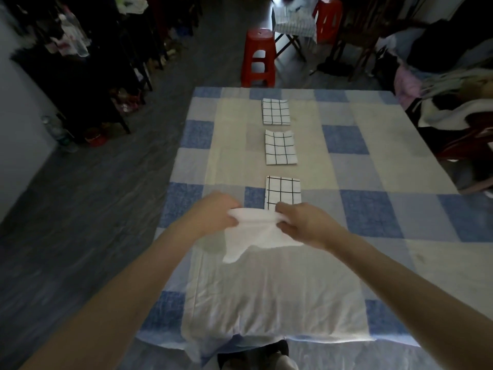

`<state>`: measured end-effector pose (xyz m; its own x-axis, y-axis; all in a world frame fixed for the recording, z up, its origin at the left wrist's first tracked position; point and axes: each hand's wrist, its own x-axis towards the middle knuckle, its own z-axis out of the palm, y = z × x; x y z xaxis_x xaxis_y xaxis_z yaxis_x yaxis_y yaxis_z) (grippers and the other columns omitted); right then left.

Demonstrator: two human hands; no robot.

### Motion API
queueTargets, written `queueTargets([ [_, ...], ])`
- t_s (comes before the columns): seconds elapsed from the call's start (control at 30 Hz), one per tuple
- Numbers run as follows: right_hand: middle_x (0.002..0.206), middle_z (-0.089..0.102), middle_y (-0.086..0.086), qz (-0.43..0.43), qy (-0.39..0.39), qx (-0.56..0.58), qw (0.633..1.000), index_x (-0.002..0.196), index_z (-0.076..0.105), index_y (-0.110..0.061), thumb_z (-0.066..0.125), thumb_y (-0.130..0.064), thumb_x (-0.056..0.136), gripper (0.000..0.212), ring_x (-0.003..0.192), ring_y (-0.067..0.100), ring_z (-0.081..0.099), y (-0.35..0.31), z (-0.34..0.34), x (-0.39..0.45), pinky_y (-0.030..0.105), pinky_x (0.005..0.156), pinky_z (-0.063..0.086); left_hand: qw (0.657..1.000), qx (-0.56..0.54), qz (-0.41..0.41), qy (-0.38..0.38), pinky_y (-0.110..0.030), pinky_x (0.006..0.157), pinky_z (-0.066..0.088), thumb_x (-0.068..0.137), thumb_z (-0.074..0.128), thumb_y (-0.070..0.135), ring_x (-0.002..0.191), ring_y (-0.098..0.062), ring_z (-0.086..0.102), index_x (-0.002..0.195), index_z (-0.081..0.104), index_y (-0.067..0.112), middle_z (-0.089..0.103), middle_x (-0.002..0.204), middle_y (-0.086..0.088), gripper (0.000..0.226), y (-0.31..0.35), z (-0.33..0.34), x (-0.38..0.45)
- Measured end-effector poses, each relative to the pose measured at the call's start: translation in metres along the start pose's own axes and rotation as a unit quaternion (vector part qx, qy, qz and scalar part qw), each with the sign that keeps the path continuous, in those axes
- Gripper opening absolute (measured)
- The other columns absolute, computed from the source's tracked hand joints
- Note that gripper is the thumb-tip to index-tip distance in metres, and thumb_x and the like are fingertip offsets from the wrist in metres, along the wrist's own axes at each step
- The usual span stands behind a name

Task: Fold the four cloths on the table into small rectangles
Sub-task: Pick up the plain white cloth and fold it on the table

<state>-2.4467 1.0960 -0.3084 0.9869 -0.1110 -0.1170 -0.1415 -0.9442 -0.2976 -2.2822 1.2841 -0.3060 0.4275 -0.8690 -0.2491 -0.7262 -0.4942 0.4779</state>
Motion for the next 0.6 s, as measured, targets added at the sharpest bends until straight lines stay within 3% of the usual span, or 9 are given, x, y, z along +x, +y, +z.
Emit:
queueTargets([
  [0.07,0.098,0.064,0.006,0.004,0.062,0.003,0.998,0.104,0.052,-0.016,0.055,-0.025,0.092,0.016,0.091,0.03,0.059,0.015,-0.01,-0.014,0.033,0.062,0.037,0.994,0.0,0.01,0.108,-0.031,0.066,0.049,0.082,0.07,0.026,0.08,-0.019,0.064,0.079,0.069,0.029,0.064,0.075,0.008,0.004,0.009,-0.006,0.003],
  [0.13,0.1,0.065,0.003,-0.009,0.131,0.029,0.991,0.103,0.059,-0.015,0.064,-0.016,0.086,0.018,0.089,0.027,0.06,0.028,-0.017,-0.03,0.032,0.064,0.043,0.975,-0.002,0.074,0.208,-0.033,0.065,0.051,0.076,0.073,0.024,0.076,-0.017,0.062,0.089,0.074,0.026,0.068,0.08,0.003,0.013,0.019,-0.005,0.002],
  [0.23,0.099,0.067,0.004,-0.069,0.179,0.014,0.981,0.108,0.063,-0.01,0.07,-0.006,0.076,0.033,0.088,0.024,0.062,0.041,-0.006,-0.055,0.031,0.069,0.049,0.948,0.03,0.208,0.241,-0.033,0.075,0.048,0.073,0.071,0.015,0.085,-0.019,0.059,0.083,0.07,0.017,0.069,0.092,0.003,0.01,0.029,0.017,-0.006],
  [0.33,0.107,0.069,0.005,-0.121,0.145,0.003,0.982,0.118,0.056,-0.011,0.058,-0.02,0.08,0.039,0.095,0.021,0.064,0.046,0.034,-0.083,0.03,0.08,0.053,0.951,0.054,0.256,0.167,-0.032,0.09,0.046,0.073,0.058,0.02,0.104,-0.02,0.06,0.088,0.065,0.016,0.066,0.111,-0.001,0.017,0.028,0.062,-0.022],
  [0.4,0.106,0.07,0.004,-0.117,0.065,-0.002,0.991,0.117,0.054,-0.017,0.052,-0.028,0.079,0.04,0.09,0.02,0.066,0.046,0.068,-0.102,0.034,0.082,0.057,0.956,0.088,0.266,0.084,-0.033,0.098,0.043,0.071,0.054,0.021,0.112,-0.022,0.058,0.1,0.065,0.015,0.065,0.12,-0.003,0.032,0.025,0.101,-0.032],
  [0.5,0.105,0.07,-0.002,-0.091,-0.051,-0.001,0.995,0.11,0.059,-0.021,0.061,-0.027,0.074,0.037,0.09,0.016,0.067,0.042,0.109,-0.127,0.035,0.082,0.057,0.957,0.142,0.252,-0.029,-0.035,0.102,0.045,0.073,0.059,0.025,0.121,-0.024,0.056,0.104,0.065,0.017,0.062,0.128,0.0,0.033,0.014,0.152,-0.045],
  [0.6,0.106,0.07,-0.006,-0.103,-0.084,0.002,0.991,0.11,0.058,-0.023,0.067,-0.033,0.06,0.052,0.09,0.012,0.069,0.043,0.132,-0.147,0.023,0.075,0.056,0.953,0.186,0.193,-0.143,-0.041,0.114,0.032,0.081,0.057,0.034,0.143,-0.023,0.032,0.122,0.06,0.015,0.044,0.149,0.002,0.045,0.001,0.184,-0.063],
])
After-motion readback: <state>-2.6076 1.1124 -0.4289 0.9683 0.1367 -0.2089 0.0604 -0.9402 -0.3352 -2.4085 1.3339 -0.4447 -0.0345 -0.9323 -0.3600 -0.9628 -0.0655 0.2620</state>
